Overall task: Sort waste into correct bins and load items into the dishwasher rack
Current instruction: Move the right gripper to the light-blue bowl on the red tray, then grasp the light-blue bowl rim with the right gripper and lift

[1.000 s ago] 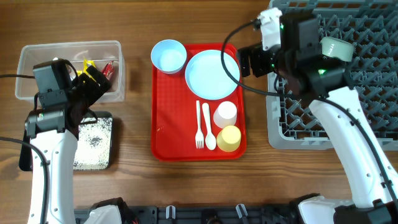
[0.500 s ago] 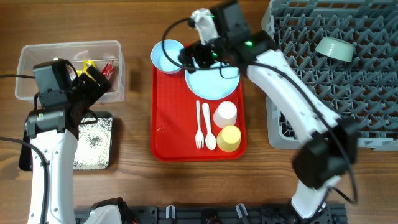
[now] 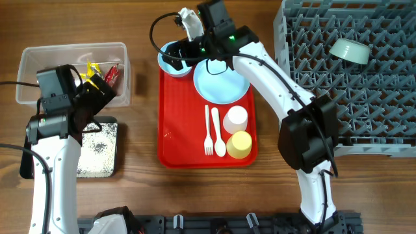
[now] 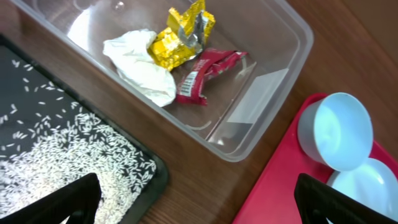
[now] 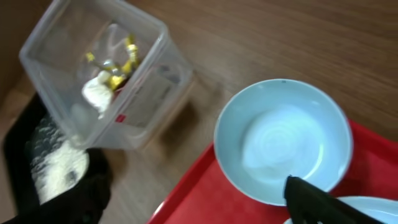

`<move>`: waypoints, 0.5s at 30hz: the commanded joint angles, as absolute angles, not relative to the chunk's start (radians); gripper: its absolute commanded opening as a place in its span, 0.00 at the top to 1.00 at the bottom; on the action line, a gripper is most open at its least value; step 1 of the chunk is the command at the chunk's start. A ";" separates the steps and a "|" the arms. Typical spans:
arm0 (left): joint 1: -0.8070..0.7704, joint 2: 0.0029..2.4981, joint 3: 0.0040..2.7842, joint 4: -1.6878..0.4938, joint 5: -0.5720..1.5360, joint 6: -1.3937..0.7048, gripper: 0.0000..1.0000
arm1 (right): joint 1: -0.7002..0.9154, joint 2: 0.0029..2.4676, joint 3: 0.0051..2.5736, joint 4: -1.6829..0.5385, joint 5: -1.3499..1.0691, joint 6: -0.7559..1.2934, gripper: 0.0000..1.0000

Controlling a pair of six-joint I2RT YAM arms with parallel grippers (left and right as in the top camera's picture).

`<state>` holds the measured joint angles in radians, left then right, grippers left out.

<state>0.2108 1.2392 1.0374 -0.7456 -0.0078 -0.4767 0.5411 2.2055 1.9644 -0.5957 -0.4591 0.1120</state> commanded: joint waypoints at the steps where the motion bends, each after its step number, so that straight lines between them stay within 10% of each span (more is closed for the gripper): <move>1: 0.216 1.244 1.054 -0.749 -0.047 -0.476 0.00 | 0.582 2.239 1.985 -0.590 -0.203 0.139 0.16; 15: 0.216 1.244 1.054 -0.750 -0.047 -0.476 0.00 | 0.601 2.346 1.985 -0.541 0.058 0.270 0.41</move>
<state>0.2108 1.2392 1.0374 -0.7494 -0.0299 -0.4770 0.6041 2.3180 1.9648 -0.5545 -0.0116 0.2317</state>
